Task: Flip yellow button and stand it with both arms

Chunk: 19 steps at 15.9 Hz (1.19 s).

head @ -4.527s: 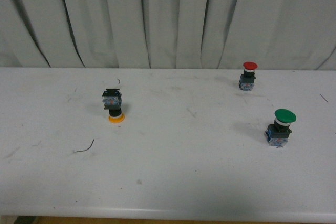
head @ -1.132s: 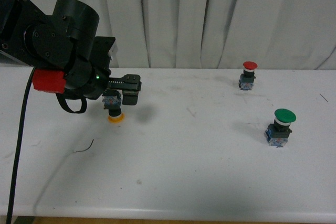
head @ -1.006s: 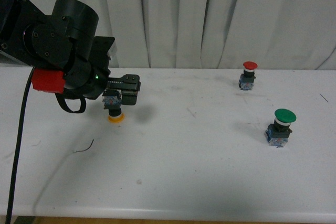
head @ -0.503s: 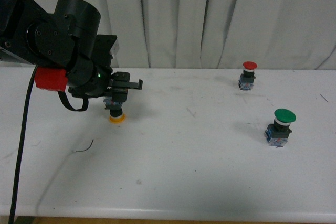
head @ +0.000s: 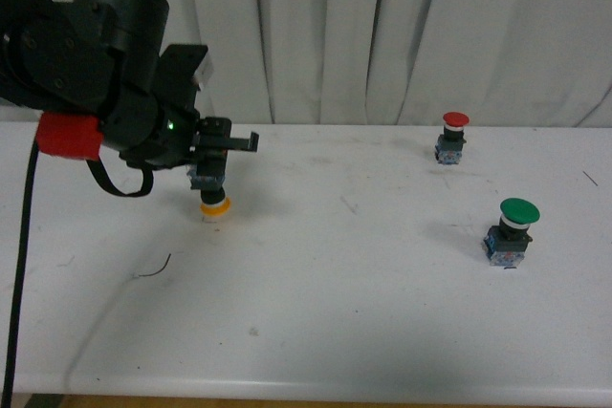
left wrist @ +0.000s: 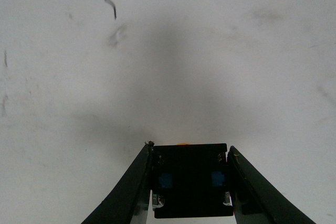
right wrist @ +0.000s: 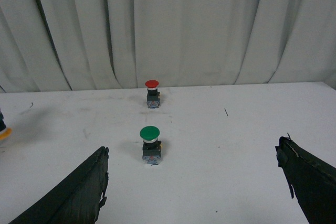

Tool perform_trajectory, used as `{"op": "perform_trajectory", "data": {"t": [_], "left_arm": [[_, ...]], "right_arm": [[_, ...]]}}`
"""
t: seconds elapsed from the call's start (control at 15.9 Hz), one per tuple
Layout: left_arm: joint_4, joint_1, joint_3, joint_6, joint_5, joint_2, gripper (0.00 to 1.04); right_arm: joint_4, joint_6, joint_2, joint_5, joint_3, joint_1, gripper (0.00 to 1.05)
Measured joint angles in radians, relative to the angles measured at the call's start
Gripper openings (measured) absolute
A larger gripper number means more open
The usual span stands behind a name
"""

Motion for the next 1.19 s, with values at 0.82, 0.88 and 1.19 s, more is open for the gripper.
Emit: {"op": "perform_trajectory", "data": {"t": [0.82, 0.88, 1.19], "left_arm": [[0.511, -0.118, -0.684, -0.47, 0.357, -0.756, 0.36], [0.573, -0.109, -0.704, -0.524, 0.391, -0.753, 0.36], [1.08, -0.061, -0.774, -0.992, 0.524, -0.586, 0.36]], "right_arm": [[0.0, 0.0, 0.0, 0.0, 0.0, 0.0, 0.98], [0.0, 0.0, 0.0, 0.0, 0.0, 0.0, 0.98], [0.0, 0.0, 0.0, 0.0, 0.0, 0.0, 0.98]]}}
